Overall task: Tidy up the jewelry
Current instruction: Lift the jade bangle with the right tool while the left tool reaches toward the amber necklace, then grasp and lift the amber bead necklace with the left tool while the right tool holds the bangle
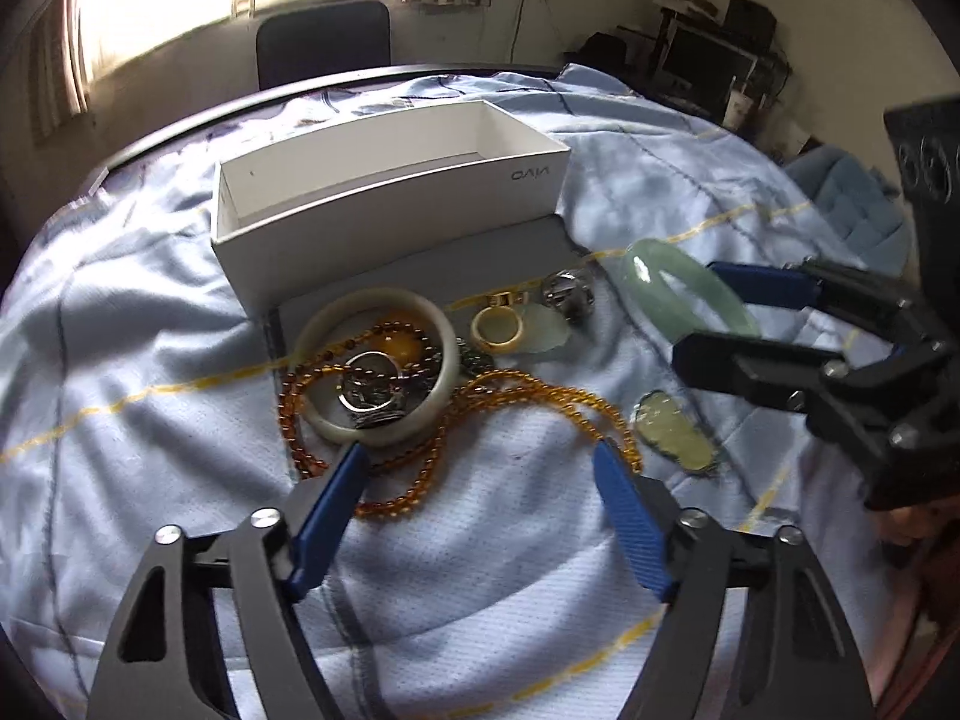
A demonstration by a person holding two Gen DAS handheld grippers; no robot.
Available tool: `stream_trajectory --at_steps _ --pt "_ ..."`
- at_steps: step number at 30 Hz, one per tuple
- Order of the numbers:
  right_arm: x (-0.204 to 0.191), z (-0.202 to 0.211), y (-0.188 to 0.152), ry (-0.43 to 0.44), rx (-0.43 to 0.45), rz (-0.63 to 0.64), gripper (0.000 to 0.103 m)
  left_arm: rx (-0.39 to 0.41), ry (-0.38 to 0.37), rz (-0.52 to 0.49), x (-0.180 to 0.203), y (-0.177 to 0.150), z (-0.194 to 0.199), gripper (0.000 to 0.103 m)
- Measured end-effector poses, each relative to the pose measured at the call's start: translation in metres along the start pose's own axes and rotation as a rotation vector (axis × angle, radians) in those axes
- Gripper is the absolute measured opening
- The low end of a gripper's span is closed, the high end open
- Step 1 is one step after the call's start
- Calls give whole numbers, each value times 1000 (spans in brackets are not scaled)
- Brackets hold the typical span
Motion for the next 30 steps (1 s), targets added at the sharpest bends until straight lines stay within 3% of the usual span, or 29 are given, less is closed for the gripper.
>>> stream_trajectory --at_steps 1,6,9,17,20,24,30 --pt "0 0 0 -1 0 0 71 1 19 -9 1 0 0 70" --pt "0 0 0 0 -1 -2 71 11 102 -30 -4 0 -1 38" --pt "1 1 0 3 -1 -8 71 12 151 -35 -9 0 0 13" --pt "3 2 1 4 3 -13 71 8 211 -131 1 -7 3 11" --pt "3 3 2 6 6 -15 71 9 227 -139 3 -7 2 4" --pt "5 6 3 5 12 -20 71 12 202 -89 -6 -7 8 3" --pt "5 7 4 5 17 -22 71 86 143 16 -25 -1 44 3"
Point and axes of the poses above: each gripper's, at about its wrist camera, not at the fingertips, and z roughly against the way its jaws point, x to its right, y to its top, the point moved 1 cm from there along -z, roughly the way its jaws point, and after that the axes turned 1 degree about -y, right-handed, at the moved point
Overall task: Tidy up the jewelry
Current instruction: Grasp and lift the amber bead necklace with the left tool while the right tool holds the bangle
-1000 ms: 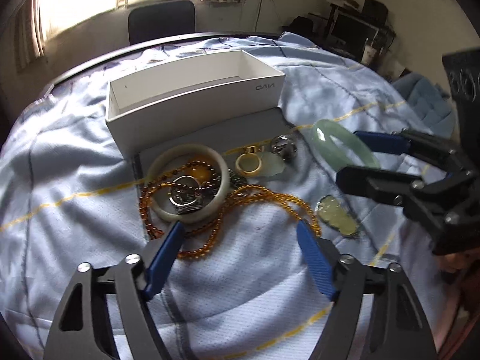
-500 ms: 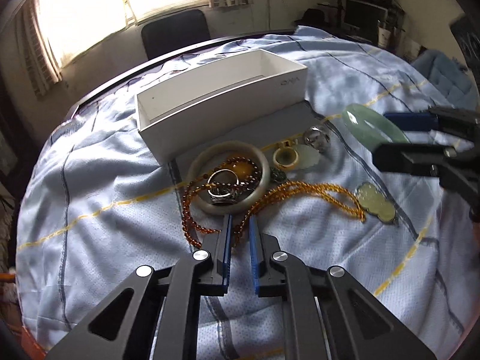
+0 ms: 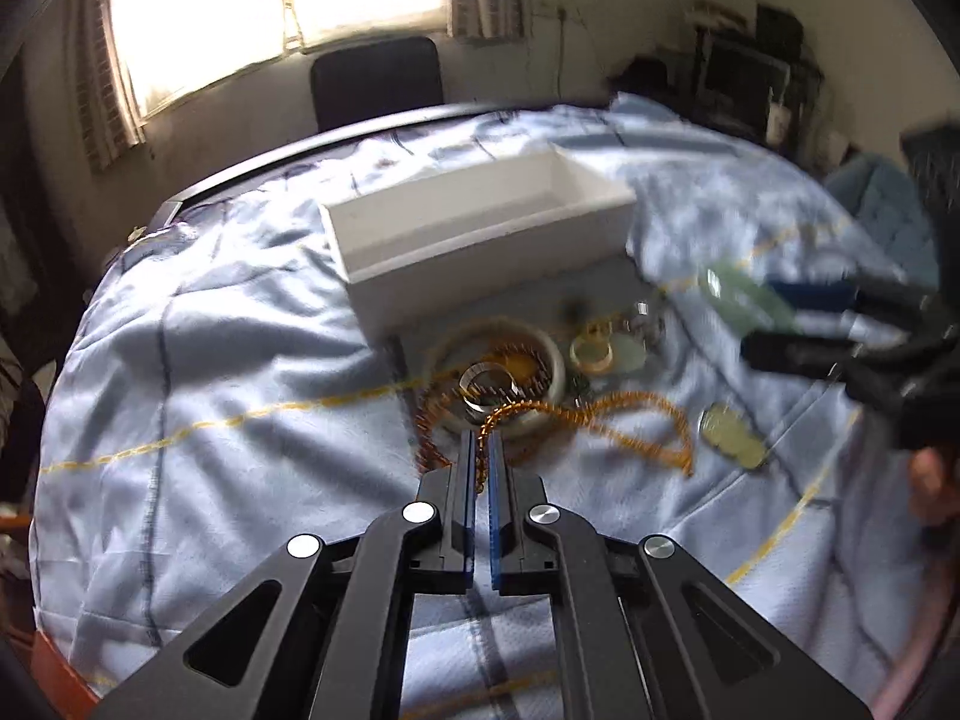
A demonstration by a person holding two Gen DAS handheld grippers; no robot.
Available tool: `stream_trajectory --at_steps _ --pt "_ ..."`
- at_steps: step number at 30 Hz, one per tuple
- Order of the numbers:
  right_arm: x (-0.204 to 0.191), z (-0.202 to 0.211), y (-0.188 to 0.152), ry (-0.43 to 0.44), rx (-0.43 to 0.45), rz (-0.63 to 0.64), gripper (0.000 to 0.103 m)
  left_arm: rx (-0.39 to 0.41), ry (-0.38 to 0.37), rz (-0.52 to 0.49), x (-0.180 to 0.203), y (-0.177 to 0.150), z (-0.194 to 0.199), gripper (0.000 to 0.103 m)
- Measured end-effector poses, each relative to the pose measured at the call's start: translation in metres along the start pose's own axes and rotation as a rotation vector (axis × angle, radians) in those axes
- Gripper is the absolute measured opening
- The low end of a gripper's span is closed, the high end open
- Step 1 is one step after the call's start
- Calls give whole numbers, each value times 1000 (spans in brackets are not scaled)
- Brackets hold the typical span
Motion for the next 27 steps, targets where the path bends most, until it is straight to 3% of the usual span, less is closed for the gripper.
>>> stream_trajectory --at_steps 7,27 --pt "-1 3 1 0 8 -1 71 86 -41 99 -17 33 31 3" --pt "-8 22 12 -13 58 19 71 309 -86 106 -8 133 113 3"
Point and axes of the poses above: each gripper's, at about its wrist camera, not at the fingertips, and z roughly against the way its jaws point, x to its right, y to its top, the point moved 1 cm from there along -z, roughly the way its jaws point, and after that the axes turned 1 degree about -y, right-handed, at the moved point
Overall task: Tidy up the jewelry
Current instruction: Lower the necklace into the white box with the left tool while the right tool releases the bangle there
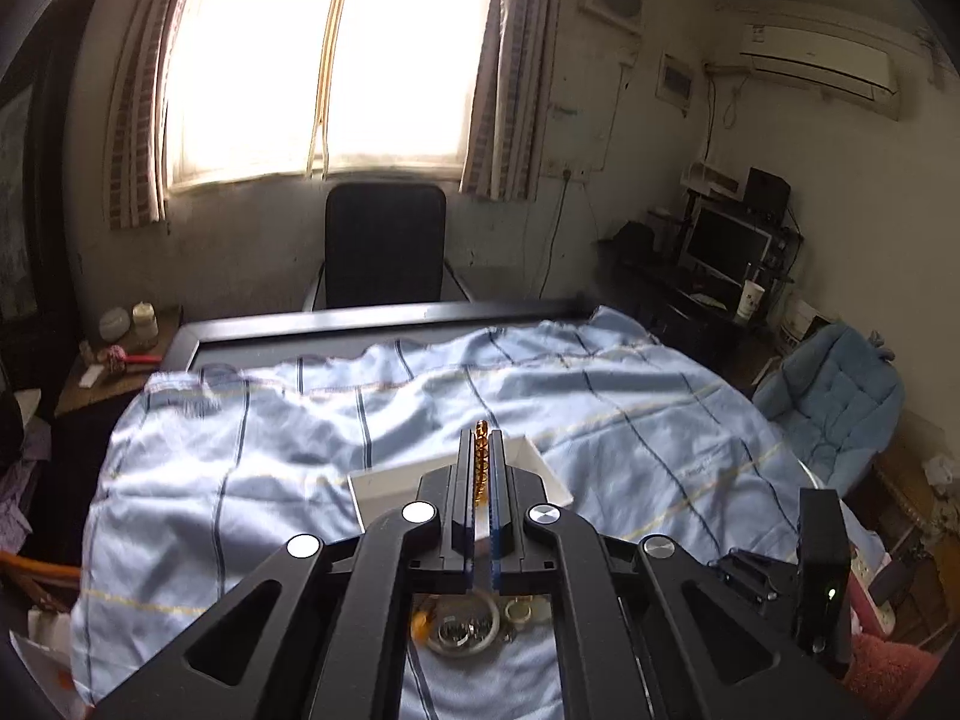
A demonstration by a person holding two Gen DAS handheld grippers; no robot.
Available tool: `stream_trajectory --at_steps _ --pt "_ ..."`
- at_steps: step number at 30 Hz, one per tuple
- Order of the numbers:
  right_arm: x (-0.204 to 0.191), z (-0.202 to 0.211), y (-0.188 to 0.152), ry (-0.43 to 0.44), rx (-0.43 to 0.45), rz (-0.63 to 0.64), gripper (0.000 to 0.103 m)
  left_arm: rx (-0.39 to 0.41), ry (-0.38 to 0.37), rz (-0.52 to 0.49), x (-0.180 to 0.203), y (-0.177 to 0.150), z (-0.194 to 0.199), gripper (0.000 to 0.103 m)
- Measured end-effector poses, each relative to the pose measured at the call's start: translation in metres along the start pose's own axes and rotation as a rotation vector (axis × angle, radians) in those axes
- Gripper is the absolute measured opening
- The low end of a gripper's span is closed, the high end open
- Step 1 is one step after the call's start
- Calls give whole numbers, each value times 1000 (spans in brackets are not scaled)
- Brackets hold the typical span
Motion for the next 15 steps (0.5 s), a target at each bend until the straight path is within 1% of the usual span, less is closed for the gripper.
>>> stream_trajectory --at_steps 3,8,15 --pt "-1 1 10 -5 6 7 71 8 8 -11 2 12 0 3" --pt "0 -5 37 -36 11 28 71 13 26 3 -2 34 -11 3" --pt "2 -22 74 -67 30 33 71 11 64 -2 -7 62 -39 3"
Point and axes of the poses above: each gripper's, at about its wrist camera, not at the fingertips, and z roughly against the way its jaws point, x to its right, y to its top, the point moved 1 cm from there along -z, roughly the way its jaws point, and after that the axes turned 1 degree about -y, right-handed, at the moved point
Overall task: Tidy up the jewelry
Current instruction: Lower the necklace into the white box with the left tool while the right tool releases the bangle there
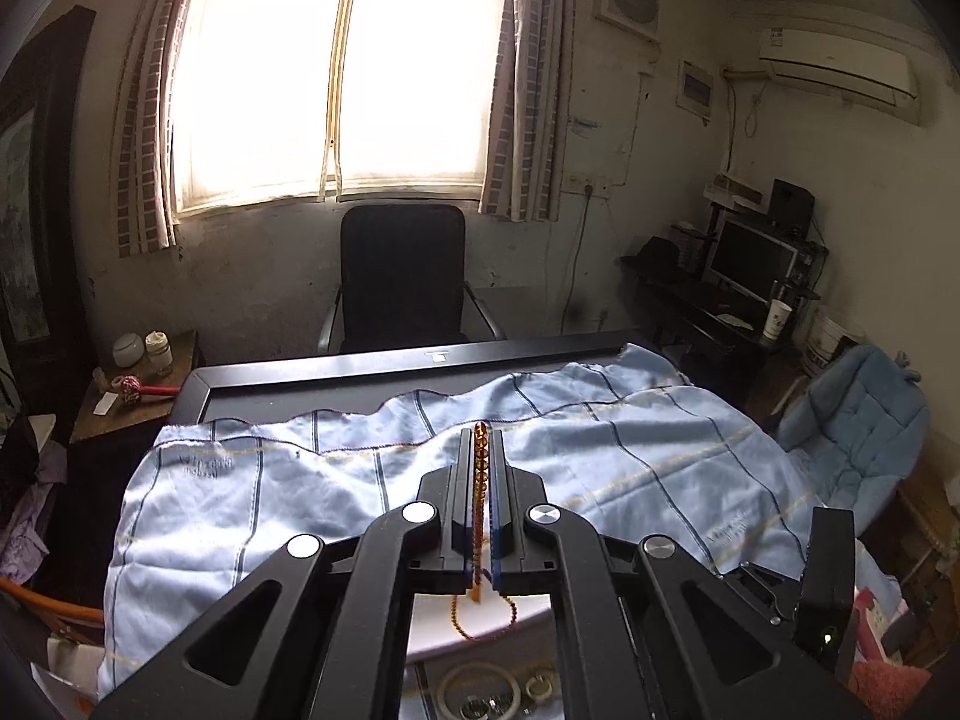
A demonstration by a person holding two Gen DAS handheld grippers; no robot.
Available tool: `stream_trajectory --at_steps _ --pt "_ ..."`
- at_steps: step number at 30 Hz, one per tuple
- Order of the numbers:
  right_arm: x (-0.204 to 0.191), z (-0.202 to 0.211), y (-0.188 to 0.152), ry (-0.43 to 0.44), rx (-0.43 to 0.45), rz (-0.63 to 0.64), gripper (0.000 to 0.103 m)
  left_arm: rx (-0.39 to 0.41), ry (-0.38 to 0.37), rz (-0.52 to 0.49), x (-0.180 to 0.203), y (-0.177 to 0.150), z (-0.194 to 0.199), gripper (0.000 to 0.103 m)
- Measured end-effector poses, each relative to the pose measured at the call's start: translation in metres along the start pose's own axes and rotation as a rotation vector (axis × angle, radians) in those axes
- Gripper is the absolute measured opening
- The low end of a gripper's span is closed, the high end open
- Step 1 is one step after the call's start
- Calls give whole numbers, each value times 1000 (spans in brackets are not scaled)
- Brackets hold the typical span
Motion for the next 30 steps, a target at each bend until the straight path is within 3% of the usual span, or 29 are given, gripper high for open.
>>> stream_trajectory --at_steps 10,17,22,25,27,30 --pt "-3 -55 19 -3 -59 5 71 -66 -14 9 -12 -11 -36 3" --pt "-1 -96 12 -27 -123 19 71 -224 -41 59 -34 -59 -82 3" --pt "3 -104 12 -29 -119 31 71 -341 -15 42 -37 -94 -120 4" --pt "6 -102 17 -18 -100 24 71 -404 1 62 -43 -110 -140 14" --pt "8 -96 19 -8 -91 14 71 -403 13 76 -48 -113 -143 29" --pt "11 -78 19 7 -77 2 71 -383 27 76 -53 -113 -133 31"
Point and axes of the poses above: each gripper's, at about its wrist camera, not at the fingertips, and z roughly against the way its jaws point, x to its right, y to its top, the point moved 1 cm from there along -z, roughly the way its jaws point, and after that the axes turned 1 degree about -y, right-handed, at the moved point
